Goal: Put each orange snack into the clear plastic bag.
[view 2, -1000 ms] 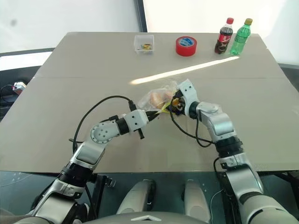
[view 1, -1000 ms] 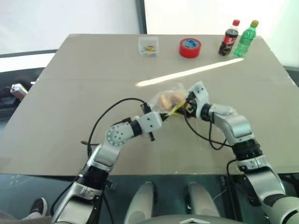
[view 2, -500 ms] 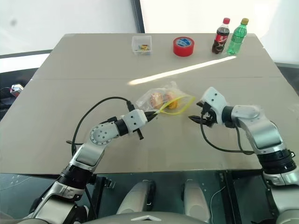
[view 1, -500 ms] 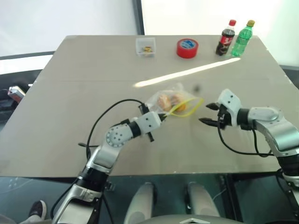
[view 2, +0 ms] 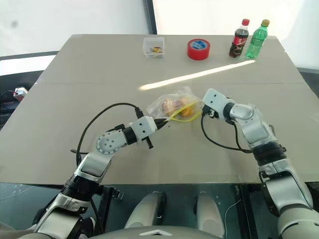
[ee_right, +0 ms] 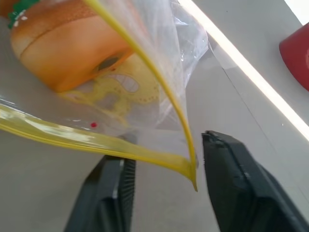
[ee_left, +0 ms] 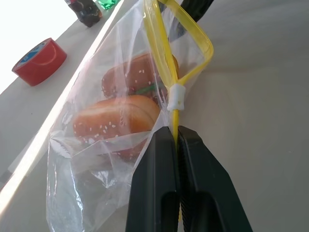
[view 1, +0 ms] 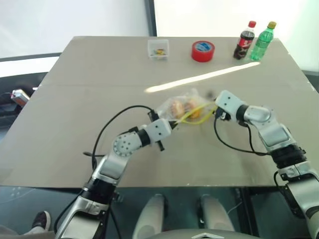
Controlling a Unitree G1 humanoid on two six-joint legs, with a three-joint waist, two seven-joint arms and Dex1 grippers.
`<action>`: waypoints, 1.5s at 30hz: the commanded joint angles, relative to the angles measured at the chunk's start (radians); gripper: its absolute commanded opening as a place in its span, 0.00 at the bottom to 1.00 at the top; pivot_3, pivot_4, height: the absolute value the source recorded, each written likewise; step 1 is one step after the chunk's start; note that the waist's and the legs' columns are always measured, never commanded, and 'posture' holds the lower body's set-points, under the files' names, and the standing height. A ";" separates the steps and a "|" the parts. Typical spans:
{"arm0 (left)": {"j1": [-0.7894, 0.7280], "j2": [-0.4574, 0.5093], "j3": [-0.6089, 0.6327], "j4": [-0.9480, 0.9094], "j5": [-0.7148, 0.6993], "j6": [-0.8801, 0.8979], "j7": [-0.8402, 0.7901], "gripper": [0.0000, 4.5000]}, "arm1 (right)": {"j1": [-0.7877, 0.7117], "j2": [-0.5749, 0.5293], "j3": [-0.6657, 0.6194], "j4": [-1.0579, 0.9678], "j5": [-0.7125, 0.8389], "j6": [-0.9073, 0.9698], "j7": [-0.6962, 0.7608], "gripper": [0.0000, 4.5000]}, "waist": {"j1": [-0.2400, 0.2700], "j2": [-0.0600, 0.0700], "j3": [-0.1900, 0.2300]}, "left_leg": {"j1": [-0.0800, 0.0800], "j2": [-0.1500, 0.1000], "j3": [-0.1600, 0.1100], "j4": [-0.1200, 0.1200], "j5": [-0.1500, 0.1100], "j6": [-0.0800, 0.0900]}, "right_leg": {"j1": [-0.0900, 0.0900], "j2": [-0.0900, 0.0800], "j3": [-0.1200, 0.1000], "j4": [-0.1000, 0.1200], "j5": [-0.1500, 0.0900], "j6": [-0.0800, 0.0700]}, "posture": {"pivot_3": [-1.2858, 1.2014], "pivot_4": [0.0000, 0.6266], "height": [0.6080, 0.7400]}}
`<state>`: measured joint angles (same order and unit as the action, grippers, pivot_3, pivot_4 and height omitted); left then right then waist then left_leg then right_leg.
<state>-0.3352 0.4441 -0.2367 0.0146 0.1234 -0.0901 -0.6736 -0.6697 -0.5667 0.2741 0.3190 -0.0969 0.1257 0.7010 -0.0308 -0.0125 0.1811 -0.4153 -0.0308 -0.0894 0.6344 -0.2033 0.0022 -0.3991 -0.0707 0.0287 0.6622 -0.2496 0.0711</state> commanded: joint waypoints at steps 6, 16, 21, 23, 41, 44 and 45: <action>-0.028 0.005 0.019 -0.002 -0.005 -0.001 0.010 0.00 | 0.025 -0.036 -0.063 -0.090 -0.004 -0.003 0.010 0.01 | -0.003 0.000 0.000 | 0.000 0.000 0.000 0.000 0.000 0.000 | 0.000 0.000 0.000 0.001 0.000 0.000 | 0.52 0.24 1.00; -0.264 0.004 0.115 -0.008 -0.043 0.091 0.059 0.00 | -0.085 -0.173 -0.229 -0.256 0.046 0.148 0.025 0.01 | -0.001 0.000 0.001 | 0.000 0.000 0.000 0.000 0.000 0.000 | 0.000 0.000 -0.001 0.000 0.000 0.000 | 0.52 0.24 1.00; -0.266 -0.007 0.077 0.027 -0.029 0.074 0.058 0.00 | -0.057 -0.232 -0.198 -0.304 0.056 0.168 0.102 0.01 | -0.002 0.000 0.001 | 0.000 0.000 0.000 0.000 0.000 0.000 | 0.000 0.000 0.000 -0.001 0.000 0.000 | 0.52 0.24 1.00; -0.247 -0.013 0.059 0.027 -0.026 0.070 0.053 0.00 | -0.024 -0.240 -0.189 -0.339 0.067 0.176 0.132 0.22 | -0.004 0.000 0.001 | -0.001 0.000 0.000 0.000 0.000 0.000 | 0.000 0.000 0.000 -0.001 0.000 0.000 | 0.52 0.24 1.00; -0.322 0.020 -0.005 -0.083 0.059 0.176 0.005 0.00 | -0.085 -0.235 -0.091 -0.523 0.073 0.149 0.258 0.51 | -0.007 0.000 0.001 | 0.000 0.001 0.000 0.001 0.000 0.000 | 0.000 0.000 -0.001 0.000 0.000 0.000 | 0.52 0.24 1.00; -0.341 0.023 -0.021 -0.094 0.080 0.184 -0.005 0.00 | -0.105 -0.192 -0.041 -0.482 0.031 0.094 0.254 0.51 | -0.002 0.000 0.001 | -0.001 0.000 0.000 0.001 0.000 0.000 | 0.000 0.000 0.000 0.000 0.000 0.000 | 0.52 0.24 1.00; -0.347 0.028 -0.030 -0.098 0.091 0.183 -0.013 0.00 | -0.114 -0.173 -0.027 -0.465 0.024 0.080 0.251 0.51 | -0.002 0.000 0.001 | -0.001 0.000 0.000 0.001 0.000 0.000 | 0.000 0.000 -0.001 0.000 0.000 0.000 | 0.52 0.24 1.00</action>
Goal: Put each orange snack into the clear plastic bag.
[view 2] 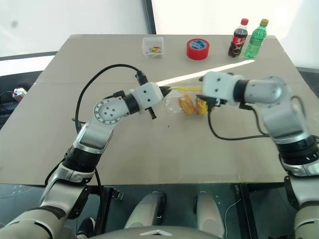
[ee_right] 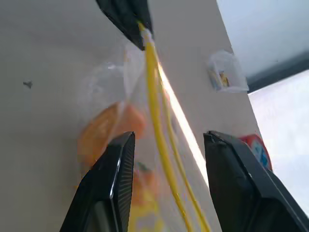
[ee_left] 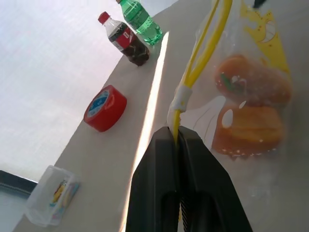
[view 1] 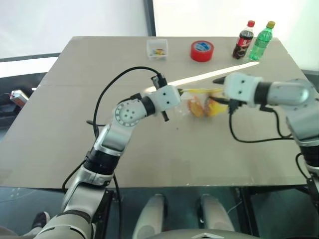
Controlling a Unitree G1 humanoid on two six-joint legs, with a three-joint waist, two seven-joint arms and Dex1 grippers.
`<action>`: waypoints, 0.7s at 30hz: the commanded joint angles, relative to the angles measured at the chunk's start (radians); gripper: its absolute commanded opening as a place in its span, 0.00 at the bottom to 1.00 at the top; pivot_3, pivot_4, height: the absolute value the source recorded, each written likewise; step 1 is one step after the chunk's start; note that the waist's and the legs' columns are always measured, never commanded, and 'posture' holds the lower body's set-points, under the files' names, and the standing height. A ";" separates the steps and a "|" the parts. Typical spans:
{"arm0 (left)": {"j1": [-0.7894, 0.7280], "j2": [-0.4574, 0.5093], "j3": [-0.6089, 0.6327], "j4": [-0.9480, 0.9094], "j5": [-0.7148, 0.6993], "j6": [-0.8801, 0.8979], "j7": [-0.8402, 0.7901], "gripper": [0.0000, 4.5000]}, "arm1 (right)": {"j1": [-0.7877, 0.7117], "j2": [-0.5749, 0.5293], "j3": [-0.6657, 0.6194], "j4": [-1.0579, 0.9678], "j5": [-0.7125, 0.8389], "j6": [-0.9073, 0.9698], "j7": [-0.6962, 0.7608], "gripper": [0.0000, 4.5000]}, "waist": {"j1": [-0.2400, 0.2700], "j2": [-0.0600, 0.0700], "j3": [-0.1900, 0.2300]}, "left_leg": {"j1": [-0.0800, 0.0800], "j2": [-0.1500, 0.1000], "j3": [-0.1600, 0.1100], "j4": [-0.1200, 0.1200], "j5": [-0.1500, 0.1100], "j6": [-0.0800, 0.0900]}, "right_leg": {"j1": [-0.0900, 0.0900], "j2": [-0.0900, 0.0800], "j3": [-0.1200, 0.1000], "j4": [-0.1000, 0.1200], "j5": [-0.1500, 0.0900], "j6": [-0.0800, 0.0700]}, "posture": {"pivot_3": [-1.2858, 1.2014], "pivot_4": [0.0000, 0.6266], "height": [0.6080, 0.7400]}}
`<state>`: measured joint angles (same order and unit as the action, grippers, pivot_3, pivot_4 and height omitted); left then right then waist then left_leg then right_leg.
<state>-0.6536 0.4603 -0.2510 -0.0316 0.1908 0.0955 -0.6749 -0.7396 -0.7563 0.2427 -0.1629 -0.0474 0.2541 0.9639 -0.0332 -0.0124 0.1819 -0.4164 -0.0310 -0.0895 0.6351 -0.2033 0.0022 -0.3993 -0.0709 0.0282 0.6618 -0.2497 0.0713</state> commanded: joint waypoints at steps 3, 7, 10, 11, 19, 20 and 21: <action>-0.039 0.031 -0.040 -0.061 0.059 -0.016 -0.033 0.00 | -0.068 0.059 0.033 0.078 -0.055 -0.106 -0.026 0.51 | -0.002 0.000 0.000 | 0.000 0.000 0.000 0.000 0.000 0.000 | 0.000 0.000 0.000 0.000 0.000 0.000 | 0.52 0.24 1.00; -0.039 0.038 -0.051 -0.068 0.079 -0.015 -0.045 0.00 | -0.092 0.101 0.048 0.120 -0.070 -0.155 -0.026 0.51 | -0.002 0.000 0.000 | 0.000 0.000 0.000 0.000 0.000 0.000 | 0.000 0.000 0.000 0.000 0.000 0.000 | 0.52 0.24 1.00; -0.041 0.028 -0.045 -0.070 0.072 0.000 -0.044 0.00 | -0.097 0.135 0.053 0.115 -0.064 -0.159 -0.018 0.51 | -0.003 0.000 0.000 | 0.000 0.000 0.000 0.000 0.000 0.000 | 0.000 0.000 0.000 0.000 0.000 0.000 | 0.52 0.24 1.00; -0.041 0.025 -0.044 -0.070 0.070 0.003 -0.044 0.00 | -0.096 0.142 0.054 0.115 -0.067 -0.163 -0.018 0.51 | -0.003 0.000 0.000 | 0.000 0.000 0.000 0.000 0.000 0.000 | 0.000 0.000 0.000 0.001 0.000 0.000 | 0.52 0.24 1.00; -0.045 0.007 -0.046 -0.075 0.035 0.062 -0.091 0.00 | -0.087 0.155 0.053 0.129 -0.088 -0.186 -0.021 0.03 | -0.003 0.000 0.000 | 0.000 0.000 0.000 0.000 0.000 0.000 | 0.000 0.000 0.000 0.001 0.000 0.000 | 0.52 0.24 1.00; -0.045 0.005 -0.046 -0.076 0.032 0.068 -0.094 0.00 | -0.085 0.156 0.054 0.130 -0.091 -0.188 -0.023 0.03 | -0.003 0.000 0.000 | 0.000 0.000 0.000 0.000 0.000 0.000 | 0.000 0.000 0.000 0.001 0.000 0.000 | 0.52 0.24 1.00; -0.045 0.004 -0.046 -0.076 0.031 0.074 -0.096 0.00 | -0.084 0.158 0.054 0.131 -0.094 -0.188 -0.024 0.03 | -0.003 0.000 0.000 | 0.000 0.000 0.000 0.000 0.000 0.000 | 0.000 0.001 0.000 0.001 0.000 0.000 | 0.52 0.24 1.00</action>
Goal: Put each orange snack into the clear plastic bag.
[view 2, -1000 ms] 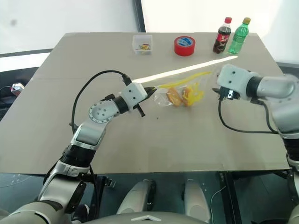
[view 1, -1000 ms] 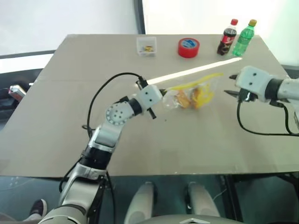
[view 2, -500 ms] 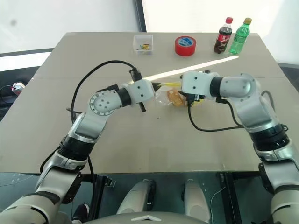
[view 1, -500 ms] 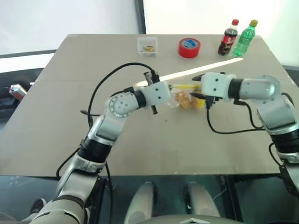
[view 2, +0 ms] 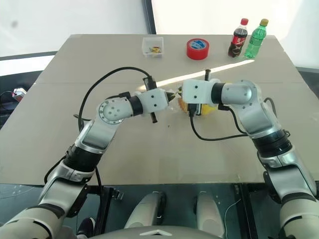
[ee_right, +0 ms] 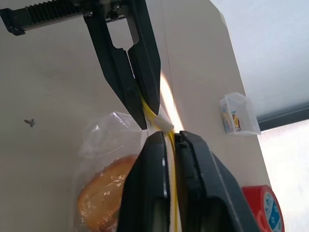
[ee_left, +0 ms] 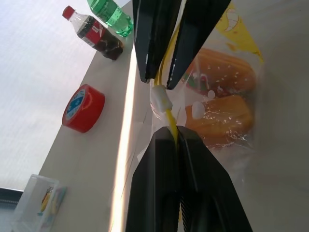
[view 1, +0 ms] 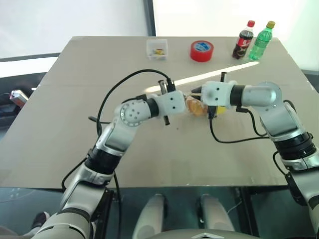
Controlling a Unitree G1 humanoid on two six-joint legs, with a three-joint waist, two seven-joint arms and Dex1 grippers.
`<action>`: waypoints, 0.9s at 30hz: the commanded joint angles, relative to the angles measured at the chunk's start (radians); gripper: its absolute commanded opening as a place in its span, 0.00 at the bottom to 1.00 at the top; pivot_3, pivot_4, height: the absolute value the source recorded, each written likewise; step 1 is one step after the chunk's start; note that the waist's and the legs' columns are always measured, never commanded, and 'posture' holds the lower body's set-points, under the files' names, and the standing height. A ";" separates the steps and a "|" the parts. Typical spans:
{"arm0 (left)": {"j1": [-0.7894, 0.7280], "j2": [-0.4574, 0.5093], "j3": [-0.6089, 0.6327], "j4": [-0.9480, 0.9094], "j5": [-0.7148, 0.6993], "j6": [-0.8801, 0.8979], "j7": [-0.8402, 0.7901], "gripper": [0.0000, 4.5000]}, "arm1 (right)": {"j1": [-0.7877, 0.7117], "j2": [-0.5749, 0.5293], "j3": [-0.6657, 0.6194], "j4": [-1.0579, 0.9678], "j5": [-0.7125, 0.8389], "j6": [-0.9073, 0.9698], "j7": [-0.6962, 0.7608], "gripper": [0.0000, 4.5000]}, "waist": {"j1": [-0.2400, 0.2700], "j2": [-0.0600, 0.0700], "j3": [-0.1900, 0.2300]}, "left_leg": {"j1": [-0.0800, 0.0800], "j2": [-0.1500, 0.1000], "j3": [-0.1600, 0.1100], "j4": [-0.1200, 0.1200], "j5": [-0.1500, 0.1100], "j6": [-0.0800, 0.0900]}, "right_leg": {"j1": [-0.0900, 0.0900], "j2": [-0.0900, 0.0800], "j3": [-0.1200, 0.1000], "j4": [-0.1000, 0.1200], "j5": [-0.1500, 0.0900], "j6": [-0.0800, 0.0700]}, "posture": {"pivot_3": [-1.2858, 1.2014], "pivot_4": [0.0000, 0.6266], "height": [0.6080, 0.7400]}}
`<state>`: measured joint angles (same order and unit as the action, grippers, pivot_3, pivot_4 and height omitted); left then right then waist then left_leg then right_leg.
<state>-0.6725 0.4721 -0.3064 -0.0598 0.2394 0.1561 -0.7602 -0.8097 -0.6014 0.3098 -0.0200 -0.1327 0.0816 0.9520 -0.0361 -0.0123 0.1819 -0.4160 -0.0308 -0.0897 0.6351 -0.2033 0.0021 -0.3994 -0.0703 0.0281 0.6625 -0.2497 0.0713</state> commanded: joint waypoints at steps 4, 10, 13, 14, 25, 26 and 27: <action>-0.031 -0.007 0.012 -0.047 -0.015 0.018 -0.012 0.00 | -0.006 0.012 -0.012 -0.025 -0.008 -0.005 -0.005 0.03 | -0.001 0.000 0.000 | 0.000 0.000 0.000 0.000 0.000 0.000 | 0.000 0.000 0.000 0.000 0.000 0.000 | 0.52 0.24 1.00; -0.046 0.005 0.013 -0.034 0.005 -0.008 0.003 0.00 | 0.001 0.017 -0.007 -0.040 -0.006 -0.005 0.011 0.03 | -0.001 0.000 0.000 | 0.000 0.000 0.000 0.000 0.000 0.000 | 0.000 0.000 0.000 0.000 0.000 0.000 | 0.52 0.24 1.00; -0.050 0.007 0.013 -0.032 0.015 -0.014 0.010 0.00 | -0.002 0.010 -0.010 -0.042 -0.011 -0.008 0.013 0.03 | -0.001 0.000 0.000 | 0.000 0.000 0.000 0.000 0.000 0.000 | 0.000 0.000 0.000 0.000 0.000 0.000 | 0.52 0.24 1.00; -0.051 0.008 0.013 -0.032 0.019 -0.019 0.012 0.00 | -0.002 0.009 -0.011 -0.042 -0.011 -0.009 0.013 0.03 | -0.001 0.000 0.000 | 0.000 0.000 0.000 0.000 0.000 0.000 | 0.000 0.000 0.000 0.000 0.000 0.000 | 0.52 0.24 1.00; -0.055 0.021 0.003 -0.030 0.057 -0.066 0.018 0.00 | -0.020 0.017 -0.012 -0.047 -0.024 -0.008 0.001 0.03 | -0.001 0.000 0.000 | 0.000 0.000 0.000 0.000 0.000 0.000 | 0.000 0.000 0.000 0.000 0.000 0.000 | 0.52 0.24 1.00; -0.055 0.022 0.003 -0.027 0.060 -0.070 0.017 0.00 | -0.023 0.017 -0.012 -0.047 -0.027 -0.007 -0.001 0.03 | -0.001 0.000 0.000 | 0.000 0.000 0.000 0.000 0.000 0.000 | 0.000 0.000 0.000 0.000 0.000 0.000 | 0.52 0.24 1.00; -0.055 0.022 0.003 -0.026 0.062 -0.073 0.016 0.00 | -0.025 0.016 -0.013 -0.046 -0.029 -0.006 -0.001 0.03 | -0.001 0.000 0.000 | 0.000 0.000 0.000 0.000 0.000 0.000 | 0.000 0.000 0.000 0.000 0.000 0.000 | 0.52 0.24 1.00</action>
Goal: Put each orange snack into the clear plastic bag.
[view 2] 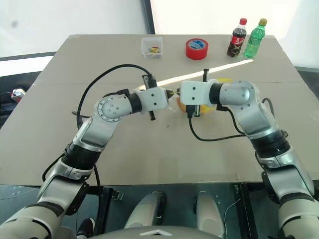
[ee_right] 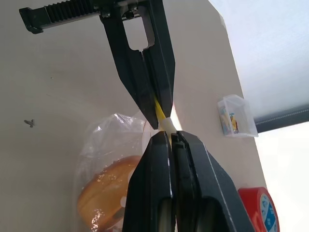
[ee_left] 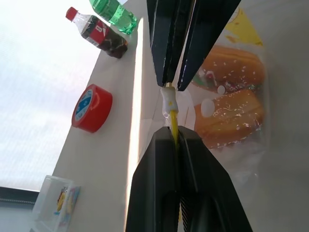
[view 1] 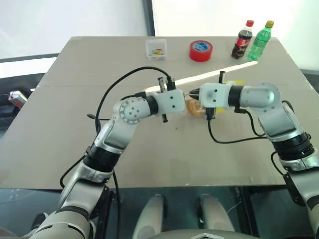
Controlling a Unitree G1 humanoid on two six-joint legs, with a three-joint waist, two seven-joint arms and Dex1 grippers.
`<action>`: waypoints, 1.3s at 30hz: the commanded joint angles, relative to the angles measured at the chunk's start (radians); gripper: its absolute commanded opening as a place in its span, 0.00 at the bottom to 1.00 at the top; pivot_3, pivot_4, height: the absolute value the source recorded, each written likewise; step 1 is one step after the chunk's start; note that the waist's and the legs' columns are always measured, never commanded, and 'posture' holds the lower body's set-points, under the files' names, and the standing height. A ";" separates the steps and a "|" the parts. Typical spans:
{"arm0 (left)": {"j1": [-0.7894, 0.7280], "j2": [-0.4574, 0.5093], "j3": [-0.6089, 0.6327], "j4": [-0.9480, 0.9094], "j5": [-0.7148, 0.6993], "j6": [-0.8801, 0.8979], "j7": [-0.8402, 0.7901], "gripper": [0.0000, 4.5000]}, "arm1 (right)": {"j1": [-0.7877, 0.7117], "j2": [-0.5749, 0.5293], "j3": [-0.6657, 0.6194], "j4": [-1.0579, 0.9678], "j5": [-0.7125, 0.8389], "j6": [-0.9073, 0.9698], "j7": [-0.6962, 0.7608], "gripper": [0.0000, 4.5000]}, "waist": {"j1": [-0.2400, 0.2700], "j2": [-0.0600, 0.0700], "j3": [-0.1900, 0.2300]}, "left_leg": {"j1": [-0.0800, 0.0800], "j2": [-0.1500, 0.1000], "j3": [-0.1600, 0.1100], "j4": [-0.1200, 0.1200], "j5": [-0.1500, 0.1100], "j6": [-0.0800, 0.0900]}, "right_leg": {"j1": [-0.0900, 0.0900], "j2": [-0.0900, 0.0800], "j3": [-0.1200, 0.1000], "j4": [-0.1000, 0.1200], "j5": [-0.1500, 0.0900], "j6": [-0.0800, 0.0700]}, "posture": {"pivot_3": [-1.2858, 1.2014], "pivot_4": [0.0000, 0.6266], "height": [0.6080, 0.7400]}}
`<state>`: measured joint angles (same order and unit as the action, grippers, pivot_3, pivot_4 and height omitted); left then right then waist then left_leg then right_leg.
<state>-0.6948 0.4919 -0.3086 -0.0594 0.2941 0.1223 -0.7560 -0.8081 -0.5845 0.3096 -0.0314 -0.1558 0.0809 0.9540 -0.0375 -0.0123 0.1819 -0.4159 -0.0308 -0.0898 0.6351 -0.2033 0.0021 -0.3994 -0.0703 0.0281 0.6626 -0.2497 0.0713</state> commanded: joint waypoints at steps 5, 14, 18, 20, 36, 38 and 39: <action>-0.037 0.003 0.004 -0.019 0.009 -0.049 0.014 0.00 | -0.030 -0.002 -0.013 -0.036 -0.011 -0.005 -0.001 0.03 | 0.000 0.000 0.000 | 0.000 0.000 0.000 0.000 0.000 0.000 | 0.000 0.000 0.000 0.000 0.000 0.000 | 0.52 0.24 1.00; -0.045 0.002 0.007 0.008 0.020 -0.074 0.020 0.00 | -0.027 -0.009 -0.013 -0.047 -0.013 0.001 0.012 0.03 | 0.000 0.000 0.000 | 0.000 0.000 0.000 0.000 0.000 0.000 | 0.000 0.000 0.000 0.000 0.000 0.000 | 0.52 0.24 1.00; -0.045 0.001 0.005 0.011 0.024 -0.081 0.024 0.00 | -0.026 -0.005 -0.011 -0.053 -0.014 0.004 0.016 0.03 | 0.000 0.000 0.000 | 0.000 0.000 0.000 0.000 0.000 0.000 | 0.000 0.000 0.000 0.000 0.000 0.000 | 0.52 0.24 1.00; -0.046 0.000 0.004 0.012 0.025 -0.081 0.025 0.00 | -0.030 0.001 -0.011 -0.060 -0.011 0.014 0.018 0.03 | 0.000 0.000 0.000 | 0.000 0.000 0.000 0.000 0.000 0.000 | 0.000 0.000 0.000 0.000 0.000 0.000 | 0.52 0.24 1.00; -0.041 -0.004 0.005 0.012 0.031 -0.085 0.027 0.00 | -0.038 0.014 -0.013 -0.061 -0.027 0.011 0.009 0.45 | 0.000 0.000 0.000 | 0.000 0.000 0.000 0.000 0.000 0.000 | 0.000 0.000 0.000 0.000 0.000 0.000 | 0.52 0.24 1.00; -0.040 -0.003 0.004 0.015 0.033 -0.087 0.027 0.00 | -0.038 0.014 -0.014 -0.058 -0.028 0.010 0.008 0.33 | 0.000 0.000 0.000 | 0.000 0.000 0.000 0.000 0.000 0.000 | 0.000 0.000 0.000 0.000 0.000 0.000 | 0.52 0.24 1.00; -0.041 -0.002 0.004 0.016 0.034 -0.087 0.027 0.00 | -0.038 0.014 -0.015 -0.057 -0.029 0.010 0.008 0.26 | 0.000 0.000 0.000 | 0.000 0.000 0.000 0.000 0.000 0.000 | 0.000 0.000 0.000 0.000 0.000 0.000 | 0.52 0.24 1.00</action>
<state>-0.7191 0.4861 -0.3155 -0.0251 0.3284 0.0517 -0.7406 -0.8144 -0.5712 0.3102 -0.0630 -0.1870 0.1041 0.9719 -0.0378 -0.0123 0.1819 -0.4159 -0.0308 -0.0897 0.6351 -0.2033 0.0021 -0.3995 -0.0703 0.0281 0.6628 -0.2497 0.0713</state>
